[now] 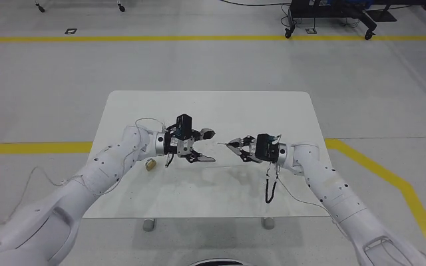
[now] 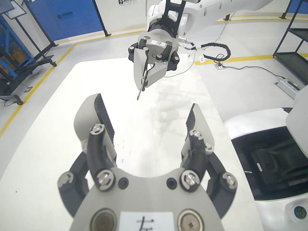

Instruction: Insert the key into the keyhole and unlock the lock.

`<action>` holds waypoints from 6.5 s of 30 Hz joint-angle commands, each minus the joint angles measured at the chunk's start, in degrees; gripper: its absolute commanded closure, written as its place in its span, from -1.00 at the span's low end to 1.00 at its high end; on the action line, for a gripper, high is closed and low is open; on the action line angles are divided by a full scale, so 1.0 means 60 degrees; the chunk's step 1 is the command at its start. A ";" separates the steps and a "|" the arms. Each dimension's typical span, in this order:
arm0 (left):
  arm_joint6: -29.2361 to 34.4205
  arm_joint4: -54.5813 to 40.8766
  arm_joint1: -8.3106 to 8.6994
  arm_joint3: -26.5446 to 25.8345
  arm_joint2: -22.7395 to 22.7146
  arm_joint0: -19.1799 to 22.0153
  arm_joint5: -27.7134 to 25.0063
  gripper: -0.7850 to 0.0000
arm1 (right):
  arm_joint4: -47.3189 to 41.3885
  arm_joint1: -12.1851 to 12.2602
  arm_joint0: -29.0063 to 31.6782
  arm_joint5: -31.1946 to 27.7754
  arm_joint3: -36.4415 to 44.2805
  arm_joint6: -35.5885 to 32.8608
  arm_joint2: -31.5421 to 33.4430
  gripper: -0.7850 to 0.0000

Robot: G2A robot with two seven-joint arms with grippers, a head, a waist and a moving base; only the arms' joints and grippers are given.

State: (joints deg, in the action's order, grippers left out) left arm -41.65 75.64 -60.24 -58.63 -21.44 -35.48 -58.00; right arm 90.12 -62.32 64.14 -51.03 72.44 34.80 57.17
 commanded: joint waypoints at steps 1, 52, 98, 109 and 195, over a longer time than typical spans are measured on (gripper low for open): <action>-0.0642 0.0275 -0.0036 0.0141 0.0321 0.0160 0.0000 0.44 | 0.0062 -0.0005 -0.0039 -0.0037 0.0000 0.0066 -0.0062 1.00; -0.0772 0.0223 -0.0487 0.0965 0.1544 0.0964 0.0000 1.00 | 0.0023 0.0013 -0.0237 -0.0016 0.0078 -0.0362 -0.0525 1.00; 0.6021 -0.4230 0.4605 -0.6585 -0.4796 -0.5315 0.4185 -1.00 | -0.0102 0.0281 0.0343 0.0741 -0.0135 0.0761 0.0395 1.00; 0.8278 -0.6114 0.5339 -0.6276 -0.7398 -0.6802 0.4802 -1.00 | -0.0102 0.0281 0.0343 0.0741 -0.0135 0.0761 0.0395 1.00; 1.4783 -0.5027 0.3213 -0.5480 -0.5108 -0.4612 0.5525 1.00 | -0.0102 0.0281 0.0343 0.0741 -0.0135 0.0761 0.0395 1.00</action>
State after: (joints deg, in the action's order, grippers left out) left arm 47.36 45.36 -41.01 -91.15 -51.78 -62.91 -24.80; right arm 89.51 -60.63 66.20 -46.58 71.63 39.37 59.54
